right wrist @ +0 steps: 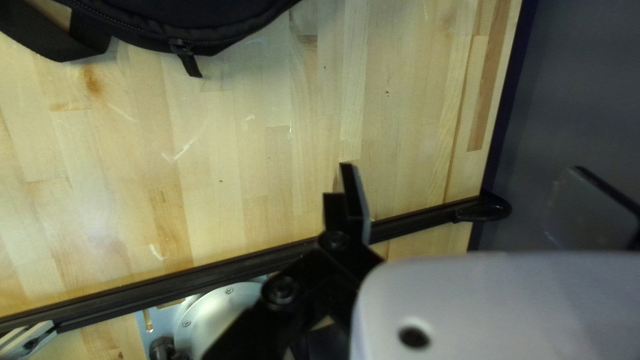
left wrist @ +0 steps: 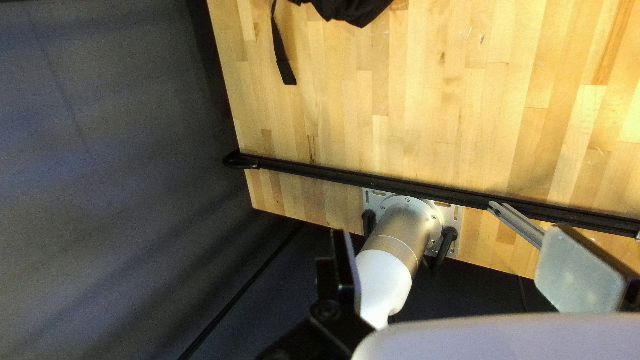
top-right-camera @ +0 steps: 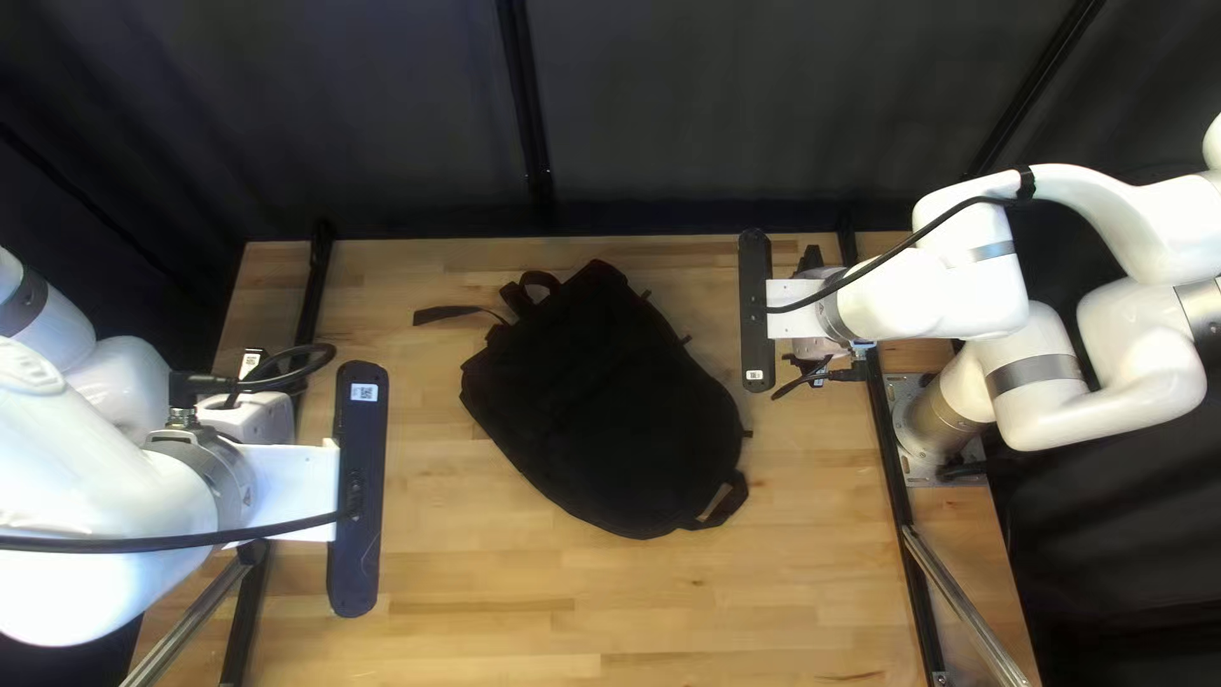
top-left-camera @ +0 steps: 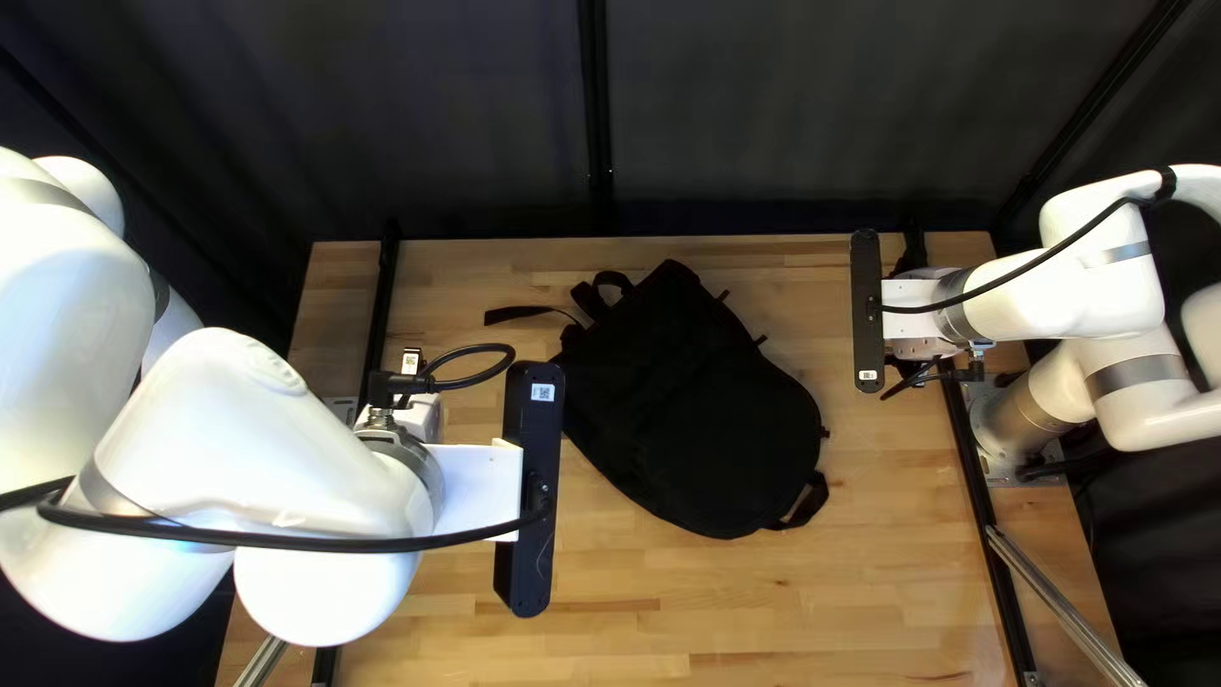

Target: Remove a lunch box from a kids backpack

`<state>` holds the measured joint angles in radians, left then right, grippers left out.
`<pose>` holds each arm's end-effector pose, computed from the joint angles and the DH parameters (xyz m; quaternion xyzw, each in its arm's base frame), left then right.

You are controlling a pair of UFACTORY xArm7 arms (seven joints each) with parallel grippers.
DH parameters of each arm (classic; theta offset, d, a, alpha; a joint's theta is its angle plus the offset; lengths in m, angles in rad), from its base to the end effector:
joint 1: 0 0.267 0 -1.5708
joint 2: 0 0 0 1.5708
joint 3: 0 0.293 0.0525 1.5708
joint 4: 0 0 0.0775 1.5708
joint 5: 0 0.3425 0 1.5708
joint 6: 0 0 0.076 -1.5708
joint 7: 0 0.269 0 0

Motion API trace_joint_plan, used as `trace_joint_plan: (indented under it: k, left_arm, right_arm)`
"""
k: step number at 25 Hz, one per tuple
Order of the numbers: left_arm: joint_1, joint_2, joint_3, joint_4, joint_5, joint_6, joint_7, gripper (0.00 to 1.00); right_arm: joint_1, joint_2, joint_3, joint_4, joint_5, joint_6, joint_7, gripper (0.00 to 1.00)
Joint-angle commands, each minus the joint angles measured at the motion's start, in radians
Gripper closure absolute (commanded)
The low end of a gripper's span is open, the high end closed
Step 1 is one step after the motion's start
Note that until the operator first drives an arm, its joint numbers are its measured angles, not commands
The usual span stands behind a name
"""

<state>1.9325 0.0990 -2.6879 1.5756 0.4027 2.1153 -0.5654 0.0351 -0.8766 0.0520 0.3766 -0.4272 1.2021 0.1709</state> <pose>0.3017 -0.1310 0.4143 -0.9601 0.0341 0.0699 0.2687 0.2597 -0.0770 0.2194 0.9752 0.0219 0.0492 0.2147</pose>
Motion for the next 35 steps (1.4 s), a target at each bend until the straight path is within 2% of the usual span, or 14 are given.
trace_joint_plan:
  k: [1, 5, 7, 12, 13, 18, 22, 28, 29, 30, 31, 32, 33, 35]
  left_arm:
    - [0.0, 0.0, 0.0, 0.0, 0.0, 0.0, 0.0, 0.0]
    - [0.0, 0.0, 0.0, 0.0, 0.0, 0.0, 0.0, 0.0]
    - [0.0, 0.0, 0.0, 0.0, 0.0, 0.0, 0.0, 0.0]
    - [0.0, 0.0, 0.0, 0.0, 0.0, 0.0, 0.0, 0.0]
    - [0.0, 0.0, 0.0, 0.0, 0.0, 0.0, 0.0, 0.0]
    - [0.0, 0.0, 0.0, 0.0, 0.0, 0.0, 0.0, 0.0]
    - [0.0, 0.0, 0.0, 0.0, 0.0, 0.0, 0.0, 0.0]
    - [0.0, 0.0, 0.0, 0.0, 0.0, 0.0, 0.0, 0.0]
    - [0.0, 0.0, 0.0, 0.0, 0.0, 0.0, 0.0, 0.0]
    - [0.0, 0.0, 0.0, 0.0, 0.0, 0.0, 0.0, 0.0]
    - [0.0, 0.0, 0.0, 0.0, 0.0, 0.0, 0.0, 0.0]
    - [0.0, 0.0, 0.0, 0.0, 0.0, 0.0, 0.0, 0.0]
    - [0.0, 0.0, 0.0, 0.0, 0.0, 0.0, 0.0, 0.0]
    - [0.0, 0.0, 0.0, 0.0, 0.0, 0.0, 0.0, 0.0]
  right_arm:
    - [0.0, 0.0, 0.0, 0.0, 0.0, 0.0, 0.0, 0.0]
    - [0.0, 0.0, 0.0, 0.0, 0.0, 0.0, 0.0, 0.0]
    - [0.007, 0.062, -0.001, -0.01, -0.036, -0.078, -0.019, 0.0]
    - [-0.027, 0.322, -0.053, 0.036, -0.142, -0.369, -0.048, 0.0]
    - [-0.037, 0.418, -0.053, 0.07, -0.177, -0.451, -0.04, 0.0]
    - [-0.069, 0.651, -0.077, 0.174, -0.27, -0.663, -0.057, 0.0]
    - [-0.073, 0.777, -0.093, 0.29, -0.259, -0.721, -0.127, 0.0]
    - [-0.091, 0.893, -0.109, 0.419, -0.114, -0.745, -0.311, 0.0]
    - [-0.092, 0.897, -0.109, 0.423, -0.098, -0.746, -0.326, 0.16]
    - [-0.097, 0.908, -0.11, 0.432, -0.062, -0.747, -0.36, 0.24]
    - [-0.1, 0.913, -0.11, 0.435, -0.037, -0.746, -0.382, 0.62]
    - [-0.103, 0.917, -0.11, 0.438, -0.019, -0.744, -0.397, 0.9]
    - [-0.105, 0.921, -0.109, 0.442, 0.013, -0.738, -0.423, 0.93]
    - [-0.109, 0.924, -0.109, 0.448, 0.056, -0.727, -0.455, 0.87]
